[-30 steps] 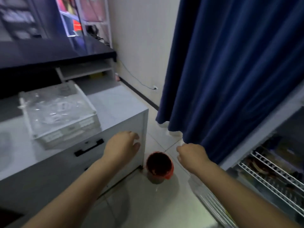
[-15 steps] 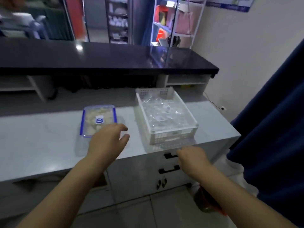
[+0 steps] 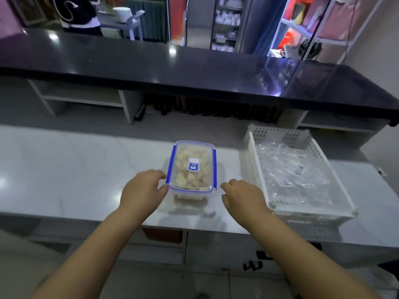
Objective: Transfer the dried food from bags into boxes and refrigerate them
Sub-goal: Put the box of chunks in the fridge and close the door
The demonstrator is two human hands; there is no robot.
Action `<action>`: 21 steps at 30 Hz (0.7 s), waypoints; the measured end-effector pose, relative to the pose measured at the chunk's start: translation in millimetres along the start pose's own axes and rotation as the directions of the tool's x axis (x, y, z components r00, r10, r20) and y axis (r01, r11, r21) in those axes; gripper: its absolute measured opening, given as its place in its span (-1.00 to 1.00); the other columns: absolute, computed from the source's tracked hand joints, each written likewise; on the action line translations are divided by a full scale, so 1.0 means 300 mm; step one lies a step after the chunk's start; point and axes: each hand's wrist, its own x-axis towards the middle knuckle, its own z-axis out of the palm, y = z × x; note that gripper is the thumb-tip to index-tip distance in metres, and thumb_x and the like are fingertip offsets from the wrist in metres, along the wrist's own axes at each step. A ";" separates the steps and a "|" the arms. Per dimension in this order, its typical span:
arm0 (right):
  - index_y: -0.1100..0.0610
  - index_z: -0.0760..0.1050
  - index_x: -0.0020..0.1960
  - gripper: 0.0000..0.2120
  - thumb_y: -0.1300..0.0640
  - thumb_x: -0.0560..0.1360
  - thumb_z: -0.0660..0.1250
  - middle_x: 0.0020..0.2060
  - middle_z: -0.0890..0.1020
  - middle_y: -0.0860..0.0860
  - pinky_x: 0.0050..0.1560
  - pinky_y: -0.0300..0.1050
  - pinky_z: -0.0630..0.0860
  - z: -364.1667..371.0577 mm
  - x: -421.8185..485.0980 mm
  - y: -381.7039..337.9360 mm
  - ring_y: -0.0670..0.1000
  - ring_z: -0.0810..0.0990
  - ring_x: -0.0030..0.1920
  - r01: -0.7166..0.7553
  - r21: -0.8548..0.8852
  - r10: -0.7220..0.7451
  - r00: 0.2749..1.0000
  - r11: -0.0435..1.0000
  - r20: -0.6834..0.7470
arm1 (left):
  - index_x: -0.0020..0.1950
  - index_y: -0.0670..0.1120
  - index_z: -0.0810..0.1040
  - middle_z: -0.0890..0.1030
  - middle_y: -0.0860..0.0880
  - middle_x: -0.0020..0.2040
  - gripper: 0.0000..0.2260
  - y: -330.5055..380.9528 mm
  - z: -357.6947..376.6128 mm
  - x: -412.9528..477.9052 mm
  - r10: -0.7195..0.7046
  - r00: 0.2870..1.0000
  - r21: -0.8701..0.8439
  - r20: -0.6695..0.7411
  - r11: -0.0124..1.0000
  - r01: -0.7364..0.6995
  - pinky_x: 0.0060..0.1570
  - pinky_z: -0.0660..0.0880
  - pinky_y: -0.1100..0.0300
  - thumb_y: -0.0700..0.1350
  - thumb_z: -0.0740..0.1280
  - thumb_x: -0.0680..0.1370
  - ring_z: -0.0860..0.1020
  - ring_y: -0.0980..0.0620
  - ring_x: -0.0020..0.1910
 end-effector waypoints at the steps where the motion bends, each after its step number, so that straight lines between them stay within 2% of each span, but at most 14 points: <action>1: 0.13 0.45 0.07 -0.83 0.15 0.58 0.11 -0.10 0.53 0.05 -0.32 -0.12 0.24 0.006 0.036 0.010 0.08 0.41 -0.20 0.005 0.017 -0.006 1.000 1.000 0.012 | 0.30 -0.02 0.47 0.55 0.05 0.24 -0.67 -0.004 0.012 0.018 -0.027 0.999 0.004 0.019 1.000 0.027 0.01 0.44 0.18 0.03 0.24 0.56 0.49 0.05 0.19; 5: 0.07 0.43 0.20 -0.76 0.03 0.60 0.13 -0.01 0.57 0.01 -0.21 -0.12 0.48 0.044 0.166 0.055 0.04 0.54 -0.10 -0.004 0.127 0.004 1.000 0.992 0.006 | 0.37 -0.02 0.39 0.52 0.01 0.28 -0.58 -0.009 0.076 0.110 -0.160 0.983 -0.033 0.086 0.986 0.163 0.01 0.46 0.15 0.09 0.25 0.55 0.51 0.03 0.18; 7: 0.03 0.39 0.24 -0.70 -0.08 0.60 0.10 0.02 0.58 -0.02 -0.21 -0.11 0.48 0.067 0.222 0.071 0.03 0.57 -0.05 -0.042 0.212 0.044 0.999 0.976 -0.005 | 0.39 -0.04 0.36 0.51 0.00 0.29 -0.53 -0.002 0.110 0.154 -0.225 0.968 -0.099 0.111 0.967 0.236 -0.02 0.47 0.14 0.13 0.26 0.54 0.52 0.02 0.17; 9: 0.01 0.33 0.27 -0.65 -0.15 0.59 0.11 0.08 0.58 -0.04 -0.26 -0.15 0.41 0.083 0.268 0.081 0.02 0.59 -0.01 -0.080 0.303 0.079 0.997 0.950 0.015 | 0.40 -0.04 0.34 0.51 0.00 0.28 -0.48 0.003 0.140 0.192 -0.271 0.953 -0.163 0.137 0.943 0.292 -0.08 0.48 0.16 0.18 0.26 0.52 0.54 0.03 0.14; 12: -0.02 0.28 0.31 -0.59 -0.20 0.56 0.16 0.11 0.58 -0.06 -0.28 -0.17 0.41 0.106 0.317 0.086 -0.01 0.60 -0.04 -0.114 0.448 0.087 0.993 0.887 0.080 | 0.39 -0.04 0.34 0.54 0.00 0.25 -0.44 0.004 0.171 0.232 -0.302 0.939 -0.208 0.165 0.920 0.332 -0.10 0.52 0.15 0.22 0.28 0.49 0.56 0.04 0.08; 16: -0.02 0.22 0.34 -0.53 -0.21 0.54 0.20 -0.01 0.56 -0.14 -0.37 -0.31 0.35 0.134 0.350 0.084 -0.11 0.50 -0.21 -0.153 0.577 0.089 0.986 0.802 0.137 | 0.32 -0.04 0.40 0.58 0.02 0.16 -0.49 0.005 0.178 0.278 -0.300 0.932 -0.227 0.203 0.911 0.343 -0.12 0.54 0.16 0.18 0.35 0.46 0.55 0.06 -0.06; 21: 0.04 0.29 0.34 -0.54 -0.16 0.54 0.23 -0.19 0.50 -0.17 -0.39 -0.35 0.33 0.159 0.364 0.071 -0.19 0.48 -0.31 -0.285 0.687 0.179 0.958 0.669 0.223 | 0.18 -0.06 0.52 0.64 0.03 -0.01 -0.58 -0.030 0.184 0.314 -0.272 0.915 -0.304 0.299 0.881 0.362 -0.06 0.60 0.09 0.16 0.37 0.44 0.61 0.07 -0.11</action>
